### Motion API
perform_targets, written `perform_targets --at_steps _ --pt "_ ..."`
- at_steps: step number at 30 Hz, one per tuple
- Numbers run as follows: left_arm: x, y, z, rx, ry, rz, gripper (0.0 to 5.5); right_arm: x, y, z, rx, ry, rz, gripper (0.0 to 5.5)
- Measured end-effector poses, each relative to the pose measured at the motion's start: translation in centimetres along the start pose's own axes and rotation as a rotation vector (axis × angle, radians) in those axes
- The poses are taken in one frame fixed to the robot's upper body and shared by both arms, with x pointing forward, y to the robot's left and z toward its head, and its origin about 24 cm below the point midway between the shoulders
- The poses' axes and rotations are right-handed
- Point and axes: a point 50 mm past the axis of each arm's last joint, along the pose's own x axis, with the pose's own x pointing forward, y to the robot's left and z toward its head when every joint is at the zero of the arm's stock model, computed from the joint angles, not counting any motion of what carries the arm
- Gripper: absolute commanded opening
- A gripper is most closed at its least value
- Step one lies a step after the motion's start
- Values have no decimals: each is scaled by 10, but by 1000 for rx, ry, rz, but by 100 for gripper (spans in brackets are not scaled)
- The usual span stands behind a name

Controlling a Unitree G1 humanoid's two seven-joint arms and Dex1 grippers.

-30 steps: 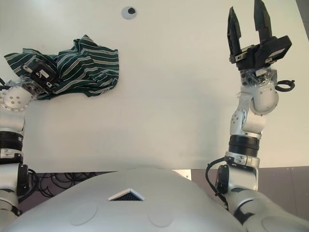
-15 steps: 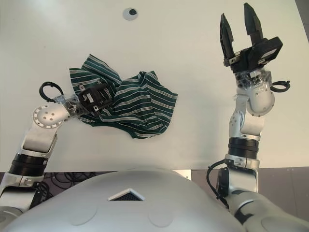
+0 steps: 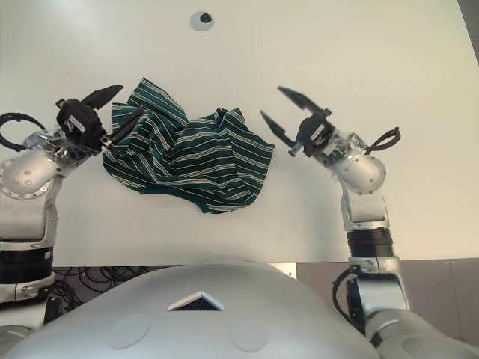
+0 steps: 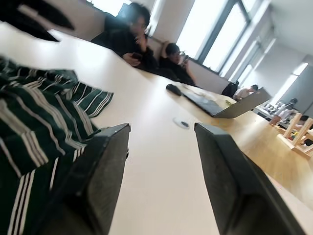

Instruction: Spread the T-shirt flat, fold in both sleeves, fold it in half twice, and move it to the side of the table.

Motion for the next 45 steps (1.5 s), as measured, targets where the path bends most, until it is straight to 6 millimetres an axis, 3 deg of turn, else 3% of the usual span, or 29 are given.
perform_targets --at_steps 2,6,11,19,22,33,42,44,45 --pt "-12 -1 -5 7 -50 -62 222 -2 18 -10 16 42 101 242" --pt "-31 3 -17 -24 -59 -112 222 -23 29 -8 37 -6 282 242" --pt "-34 12 -23 -31 -58 -78 222 -52 57 -14 42 69 540 242" --pt "-34 11 -32 -46 -68 -65 222 -44 73 -7 -97 9 565 242" --pt "-35 11 -32 -45 -73 -63 222 -39 76 -6 -148 2 557 189" --pt "-30 9 -31 -42 -89 -63 222 -24 78 -7 -249 30 560 3" --pt "-32 7 -34 -92 -110 -86 222 -24 73 -6 -207 46 547 3" --pt "-40 2 -24 -155 -198 -136 222 -30 58 -5 -149 56 467 3" --pt "-46 -3 -15 -200 -269 -184 222 -36 36 -3 -144 65 380 3"
